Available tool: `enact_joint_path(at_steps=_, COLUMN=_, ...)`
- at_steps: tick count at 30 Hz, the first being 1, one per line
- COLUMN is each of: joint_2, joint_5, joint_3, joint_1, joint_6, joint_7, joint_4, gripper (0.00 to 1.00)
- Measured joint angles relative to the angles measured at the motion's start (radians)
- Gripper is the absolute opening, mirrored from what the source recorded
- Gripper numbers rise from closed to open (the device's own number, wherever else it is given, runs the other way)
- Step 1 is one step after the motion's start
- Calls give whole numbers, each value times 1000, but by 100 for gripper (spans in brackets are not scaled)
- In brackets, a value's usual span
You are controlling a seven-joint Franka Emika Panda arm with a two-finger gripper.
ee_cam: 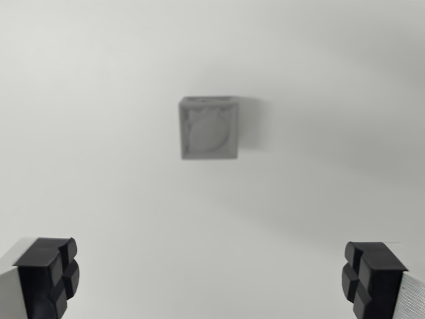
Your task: Destack cube
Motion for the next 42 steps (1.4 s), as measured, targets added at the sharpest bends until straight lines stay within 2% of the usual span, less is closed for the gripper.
enact_joint_path(at_steps=11, joint_2=-32, joint_5=2, joint_3=0, joint_1=0, joint_6=-71, joint_7=-1, joint_4=40, gripper=100)
enact_joint_path(at_steps=19, joint_2=-40, joint_5=2, joint_3=0, joint_1=0, joint_6=-98, joint_7=-2, joint_4=58, gripper=100)
enact_joint_path(at_steps=42, joint_2=-43, joint_5=3, joint_3=0, joint_1=0, joint_6=-106, joint_7=-2, joint_4=61, gripper=100)
